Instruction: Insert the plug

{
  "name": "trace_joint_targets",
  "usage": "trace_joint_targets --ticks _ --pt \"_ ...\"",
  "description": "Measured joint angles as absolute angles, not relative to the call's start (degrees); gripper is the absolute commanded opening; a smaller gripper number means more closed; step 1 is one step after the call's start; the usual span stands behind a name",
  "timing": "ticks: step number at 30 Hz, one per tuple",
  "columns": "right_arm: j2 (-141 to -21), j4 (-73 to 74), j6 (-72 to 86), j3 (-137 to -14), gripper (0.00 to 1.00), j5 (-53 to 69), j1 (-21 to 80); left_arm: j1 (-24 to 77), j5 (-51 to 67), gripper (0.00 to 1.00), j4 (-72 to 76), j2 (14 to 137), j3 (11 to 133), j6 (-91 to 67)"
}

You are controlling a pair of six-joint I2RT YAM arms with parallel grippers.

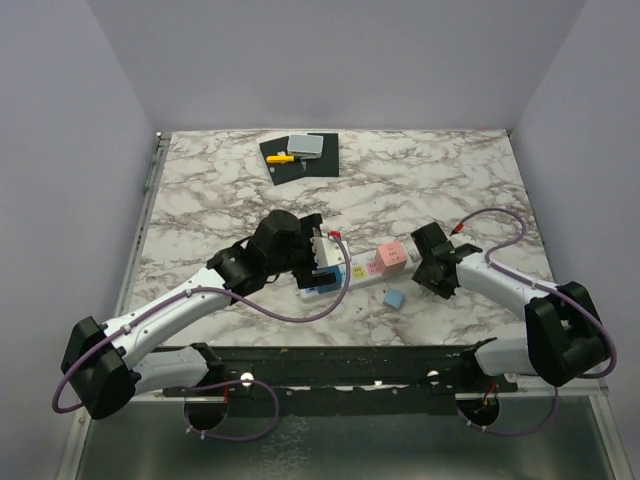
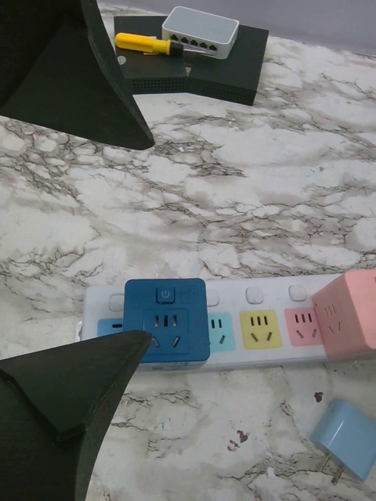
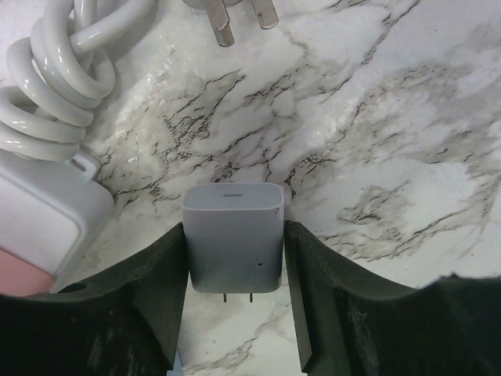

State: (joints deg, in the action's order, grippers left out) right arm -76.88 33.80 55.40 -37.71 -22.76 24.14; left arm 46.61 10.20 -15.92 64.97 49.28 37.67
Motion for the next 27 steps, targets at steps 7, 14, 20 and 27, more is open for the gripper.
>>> trace_joint_targets --ticks 7,14,20,27 --pt "-73.3 34.8 54.1 -37.7 0.28 -21.7 24.0 46.6 12.8 0.99 -16.0 64.9 51.7 35.2" --pt "-56.6 36.9 48.6 -40.3 0.18 -13.1 24.0 47.1 19.6 0.99 -13.4 63.6 52.7 32.9" --pt "-48.8 34.0 42.3 -45.9 0.16 -0.3 24.0 47.4 23.2 0.99 -9.6 64.8 55.6 26.8" --pt "-49.3 20.6 43.4 -48.9 0.16 8.1 24.0 47.7 22.3 0.99 -2.2 66.3 57.3 4.2"
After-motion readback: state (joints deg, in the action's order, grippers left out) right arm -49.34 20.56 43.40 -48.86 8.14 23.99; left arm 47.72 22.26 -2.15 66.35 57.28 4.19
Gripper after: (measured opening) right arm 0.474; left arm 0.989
